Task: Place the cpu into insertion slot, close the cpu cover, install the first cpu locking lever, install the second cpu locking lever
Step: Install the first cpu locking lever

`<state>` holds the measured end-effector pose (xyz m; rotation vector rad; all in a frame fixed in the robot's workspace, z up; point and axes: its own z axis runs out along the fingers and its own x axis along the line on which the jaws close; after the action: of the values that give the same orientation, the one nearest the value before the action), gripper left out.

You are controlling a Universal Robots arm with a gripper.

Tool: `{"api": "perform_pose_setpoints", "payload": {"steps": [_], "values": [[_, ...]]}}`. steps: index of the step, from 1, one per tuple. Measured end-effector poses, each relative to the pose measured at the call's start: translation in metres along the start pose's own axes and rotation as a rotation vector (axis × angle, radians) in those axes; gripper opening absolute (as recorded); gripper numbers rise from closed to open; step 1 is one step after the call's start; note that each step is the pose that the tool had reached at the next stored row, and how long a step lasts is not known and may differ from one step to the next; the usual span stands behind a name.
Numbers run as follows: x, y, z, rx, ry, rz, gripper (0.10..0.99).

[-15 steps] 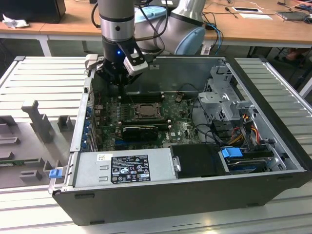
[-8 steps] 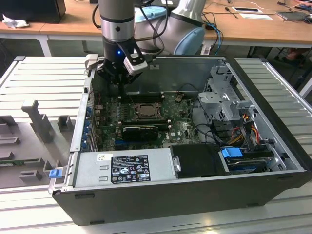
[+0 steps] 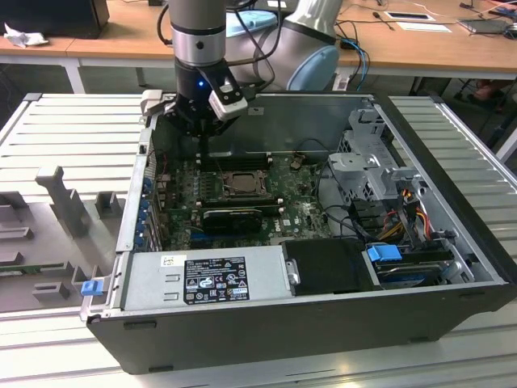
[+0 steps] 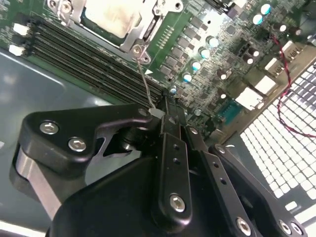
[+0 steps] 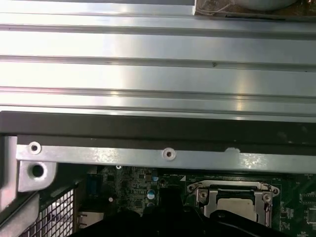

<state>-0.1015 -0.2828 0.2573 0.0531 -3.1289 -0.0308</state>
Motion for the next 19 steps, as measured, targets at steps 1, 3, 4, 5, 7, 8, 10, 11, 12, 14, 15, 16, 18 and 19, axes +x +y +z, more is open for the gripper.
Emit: {"api": "perform_pose_setpoints", "payload": {"steps": [1,3,4,5,7,8,10,11,12,14,15,16,18,19], "values": [[-0.0023,-0.0001,0.0001,0.0,-0.0001,0.0,0.106],[-0.005,-0.0002,0.0004,0.0,0.0,0.0,0.106],[-0.0066,-0.0002,0.0005,0.0,-0.0001,0.0,0.106],[-0.0081,-0.0003,0.0006,0.0,0.0,0.0,0.106],[-0.0102,-0.0004,0.0011,0.0,-0.0001,0.0,0.106],[-0.0113,-0.0005,0.0012,0.0,0.0001,0.0,0.106],[-0.0193,-0.0007,0.0015,0.0,0.0001,0.0,0.106],[-0.0213,-0.0008,0.0017,0.0,0.0001,0.0,0.106],[-0.0231,-0.0009,0.0019,0.0,0.0,0.0,0.106],[-0.0265,-0.001,0.0023,0.0,0.0,0.0,0.106],[-0.0285,-0.0011,0.0025,0.0,0.0,0.0,0.106],[-0.0303,-0.0011,0.0026,0.0,0.0,0.0,0.106],[-0.0338,-0.0013,0.0029,0.0,0.0,0.0,0.106],[-0.0355,-0.0013,0.0032,0.0,0.0,0.0,0.106]]}}
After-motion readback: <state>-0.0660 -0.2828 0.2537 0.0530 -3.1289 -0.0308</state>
